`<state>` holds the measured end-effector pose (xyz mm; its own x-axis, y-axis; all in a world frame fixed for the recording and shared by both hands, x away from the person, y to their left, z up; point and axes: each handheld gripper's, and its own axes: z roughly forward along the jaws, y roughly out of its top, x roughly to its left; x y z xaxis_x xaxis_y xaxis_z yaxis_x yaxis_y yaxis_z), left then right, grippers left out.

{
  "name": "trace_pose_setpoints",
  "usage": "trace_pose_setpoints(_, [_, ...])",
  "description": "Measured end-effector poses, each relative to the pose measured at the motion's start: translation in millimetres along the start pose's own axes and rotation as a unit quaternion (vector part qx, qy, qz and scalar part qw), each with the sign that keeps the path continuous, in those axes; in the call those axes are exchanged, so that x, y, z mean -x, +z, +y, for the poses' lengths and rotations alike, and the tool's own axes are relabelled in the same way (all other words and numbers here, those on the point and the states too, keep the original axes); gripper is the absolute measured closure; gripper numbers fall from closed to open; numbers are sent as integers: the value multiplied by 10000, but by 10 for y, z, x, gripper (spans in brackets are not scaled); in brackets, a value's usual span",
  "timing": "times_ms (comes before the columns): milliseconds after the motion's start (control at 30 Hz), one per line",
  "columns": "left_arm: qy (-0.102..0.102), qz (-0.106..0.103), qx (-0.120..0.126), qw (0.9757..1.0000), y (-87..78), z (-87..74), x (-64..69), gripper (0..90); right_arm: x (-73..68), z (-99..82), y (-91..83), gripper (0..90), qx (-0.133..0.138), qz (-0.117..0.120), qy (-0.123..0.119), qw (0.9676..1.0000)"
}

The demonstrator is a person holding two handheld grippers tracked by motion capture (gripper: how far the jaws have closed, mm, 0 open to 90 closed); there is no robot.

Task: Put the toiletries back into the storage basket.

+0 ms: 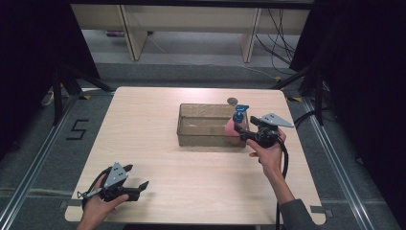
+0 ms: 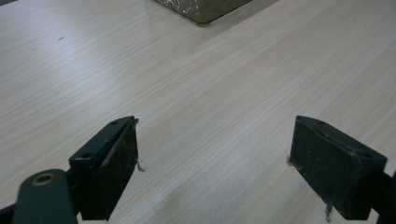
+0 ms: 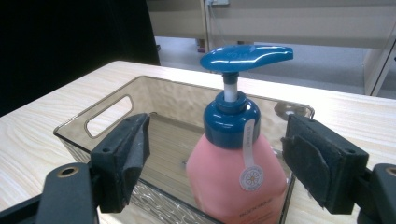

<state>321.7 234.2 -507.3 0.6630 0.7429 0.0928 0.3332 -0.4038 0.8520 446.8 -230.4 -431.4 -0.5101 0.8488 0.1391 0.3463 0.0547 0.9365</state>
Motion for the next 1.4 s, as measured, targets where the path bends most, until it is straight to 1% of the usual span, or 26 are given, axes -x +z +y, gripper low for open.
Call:
trace_pose_setpoints(33, [-30,-35,-24,10000,-4,-3,5,149,3,1,-3,239,-1,-18,-49,10000])
trace_pose_setpoints(67, [80,14,-66,9999,-7,2,-13,149,-3,0,-9,239,-35,8,-30,10000])
trace_pose_setpoints(100, [55,24,-71,10000,-5,4,-16,149,-27,-1,-20,239,-70,9,83,9999])
trace_pose_setpoints(133, [-53,-12,17,10000,5,3,1,149,-31,-3,-22,239,-53,2,86,9999])
trace_pose_setpoints(167, [36,-1,-22,10000,-2,2,-4,149,-11,-3,-19,239,-21,15,-18,10000])
trace_pose_setpoints(200, [-24,-36,-17,10000,-2,-2,4,149,-23,-5,-25,239,-3,15,30,10000])
trace_pose_setpoints(233, [143,17,-78,9999,-8,5,-22,149,-6,-2,-28,239,17,-7,-108,9999])
trace_pose_setpoints(300, [155,22,-60,9999,-4,9,-28,149,-17,-7,-39,239,-19,31,7,10000])
trace_pose_setpoints(367, [-27,-21,-6,10000,0,-1,6,149,-21,-15,-44,238,0,77,9,10000])
trace_pose_setpoints(433, [-38,10,-36,10000,-4,1,2,149,-39,-20,-67,236,-51,4,35,10000])
trace_pose_setpoints(467, [134,11,-48,9999,-4,9,-22,149,-39,-20,-67,236,-51,4,35,10000])
trace_pose_setpoints(500, [-3,7,-15,10000,-1,3,-1,149,-54,-22,-73,236,-39,58,122,9999])
trace_pose_setpoints(567, [43,0,-36,10000,-2,7,-10,149,-52,-28,-74,236,25,83,-35,10000])
trace_pose_setpoints(700, [19,-14,-25,10000,0,1,-4,149,-80,-34,-89,236,-25,114,-34,9999])
trace_pose_setpoints(733, [146,10,-65,9999,-3,5,-25,149,-78,-34,-92,236,-9,97,-120,9999])
trace_pose_setpoints(767, [32,21,-7,10000,1,2,-5,149,-92,-41,-90,237,35,131,-82,9999])
trace_pose_setpoints(800, [-64,-3,31,10000,3,-1,11,149,-136,-49,-105,236,-42,167,142,9998])
trace_pose_setpoints(900, [-36,-27,5,10000,0,6,8,149,-130,-60,-106,236,-29,166,-113,9998])
trace_pose_setpoints(967, [-72,-7,19,10000,4,1,16,149,-148,-68,-110,236,-20,240,-86,9997])
trace_pose_setpoints(1000, [-37,-4,-5,10000,2,1,10,149,-182,-78,-117,236,-47,284,92,9995])
trace_pose_setpoints(1033, [-17,-3,-2,10000,3,2,7,149,-162,-81,-109,236,-7,298,-55,9995])
trace_pose_setpoints(1100, [39,-4,-13,10000,1,5,-2,149,-179,-89,-116,236,-48,310,-70,9995])
trace_pose_setpoints(1167, [-97,1,19,10000,5,-2,22,149,-187,-96,-117,233,-42,318,-98,9994])
trace_pose_setpoints(1200, [9,-4,-23,10000,0,2,3,149,-191,-96,-121,231,-88,312,-105,9994])
trace_pose_setpoints(1300, [-89,-10,17,10000,3,-1,17,149,-203,-98,-124,229,-93,355,-119,9993])
trace_pose_setpoints(1400, [-30,-9,-30,10000,-1,4,4,149,-230,-98,-136,226,-163,381,-104,9991])
